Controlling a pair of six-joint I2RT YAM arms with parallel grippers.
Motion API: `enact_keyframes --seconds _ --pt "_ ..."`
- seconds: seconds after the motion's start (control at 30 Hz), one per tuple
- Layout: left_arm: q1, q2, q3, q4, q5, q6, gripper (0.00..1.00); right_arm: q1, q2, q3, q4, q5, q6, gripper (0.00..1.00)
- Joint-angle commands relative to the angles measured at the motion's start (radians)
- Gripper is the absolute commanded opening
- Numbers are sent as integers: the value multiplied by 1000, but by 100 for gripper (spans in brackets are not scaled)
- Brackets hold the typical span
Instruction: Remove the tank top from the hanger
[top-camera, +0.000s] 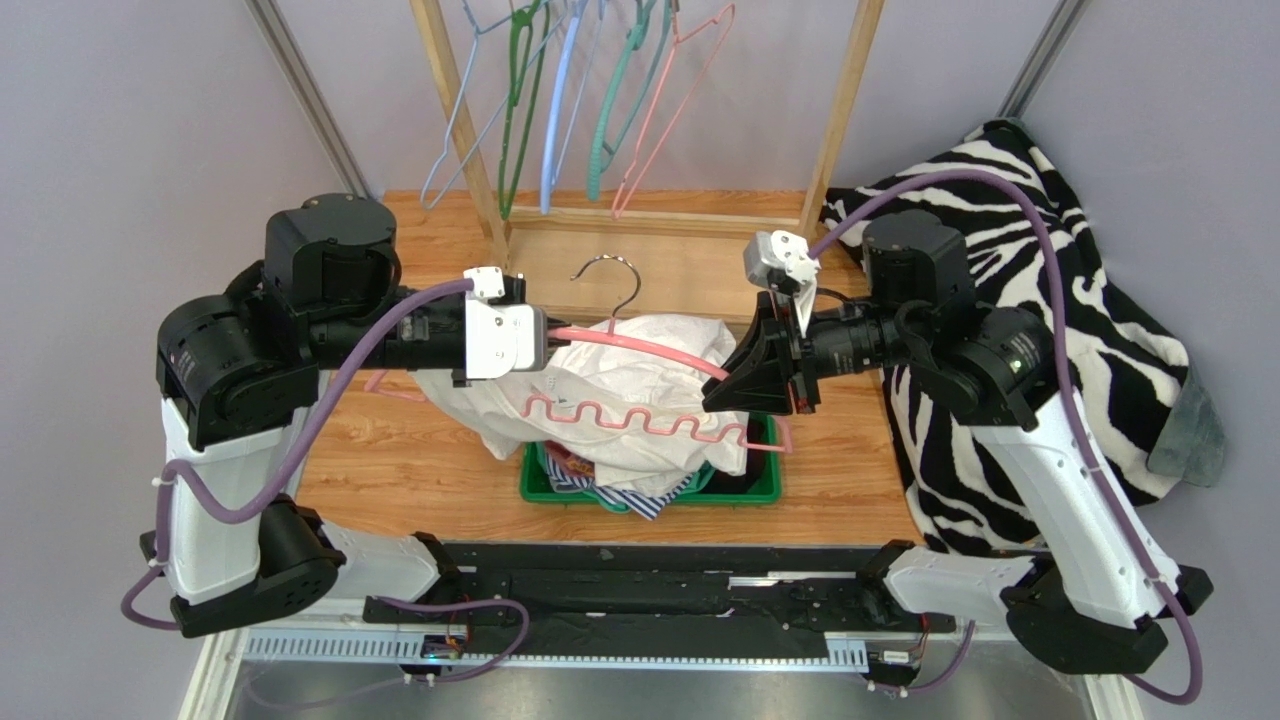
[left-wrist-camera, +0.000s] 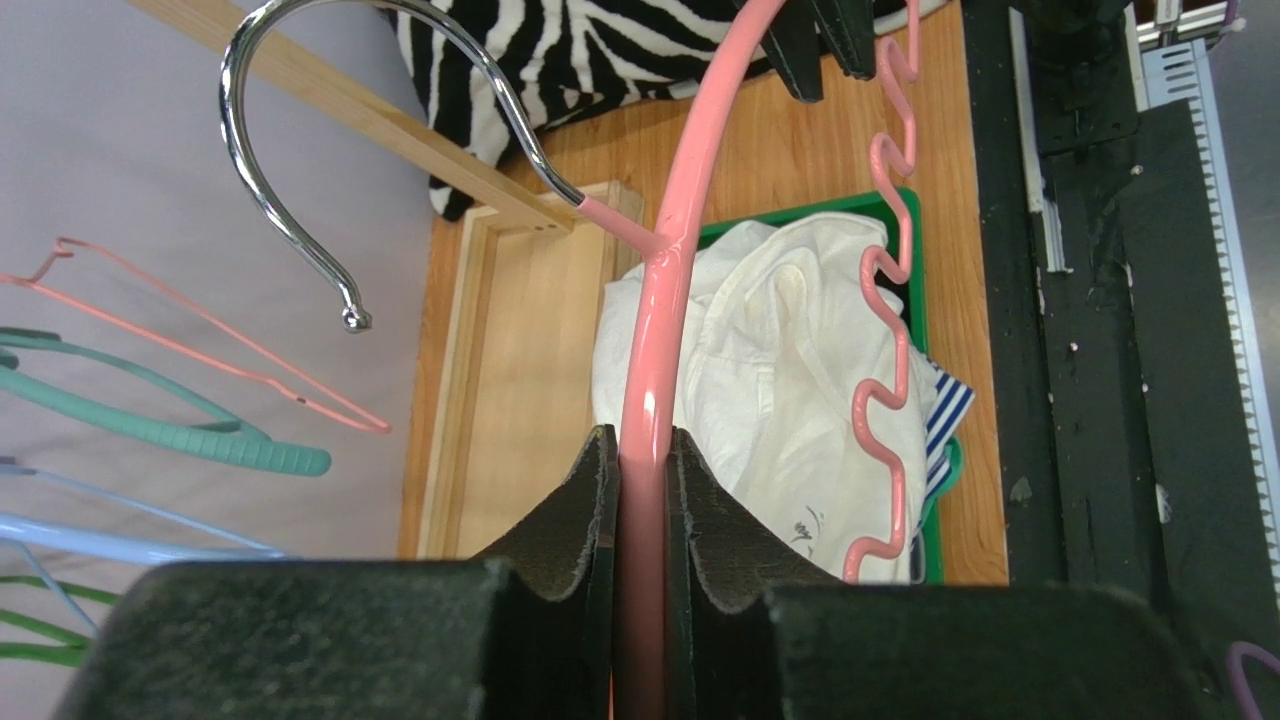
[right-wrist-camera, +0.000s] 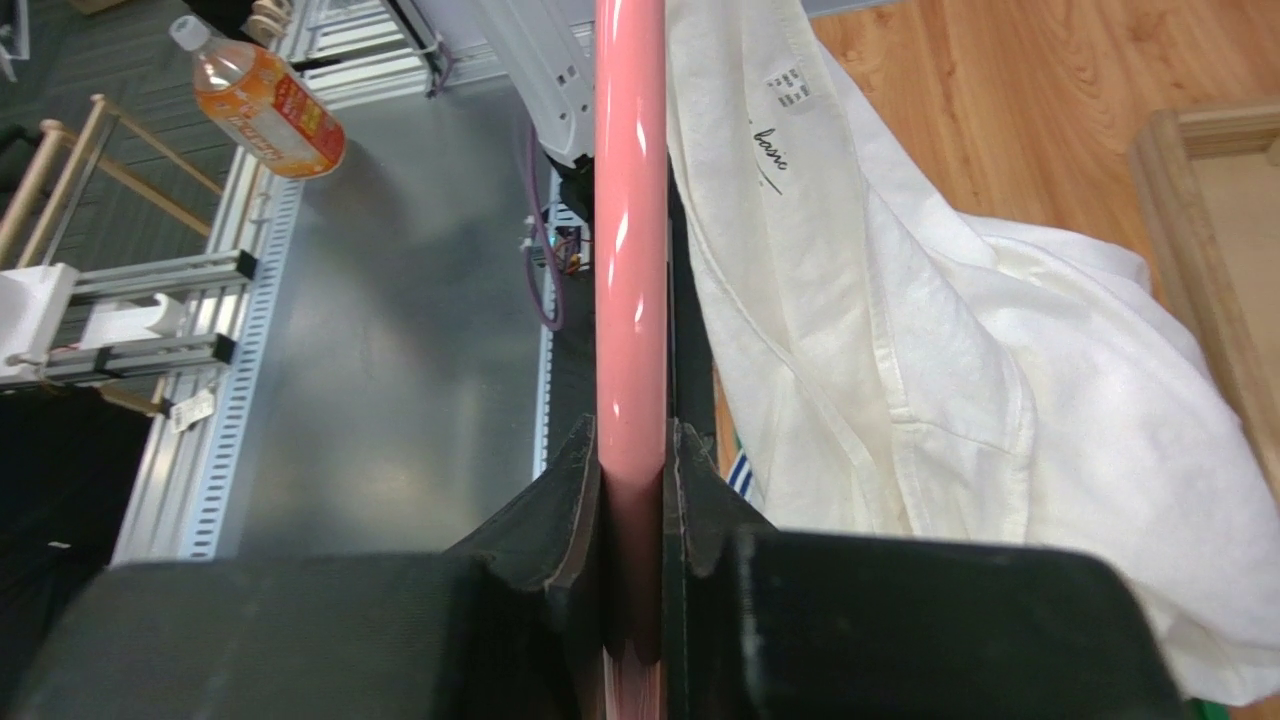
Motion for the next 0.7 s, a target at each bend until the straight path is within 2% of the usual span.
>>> enact_keyframes --seconds 0.0,0.07,0.1,0.13,0.17,0.2,0.4,0.5,0.67 --pt "-4 -15 20 60 -2 11 0 12 -82 -38 87 205 51 0" --pt "-4 -16 17 63 -10 8 0 12 -103 -55 130 202 51 0" --pt "-4 -16 14 78 -15 -4 8 12 -117 -69 142 200 56 0" --pt "-4 -18 12 86 -30 -12 26 12 -120 -77 167 194 61 0" --pt "-4 -16 15 92 -33 -21 81 12 -119 -78 174 197 64 0" --pt "-4 -15 20 110 -39 -41 95 12 -117 -81 179 196 62 0" --pt "-4 -33 129 188 -127 -93 95 12 -128 -108 213 234 54 0" --pt "9 -80 137 238 -214 -110 96 14 -163 -112 223 312 35 0" --pt "68 -185 -84 374 -407 -178 96 12 -246 -111 288 429 24 0"
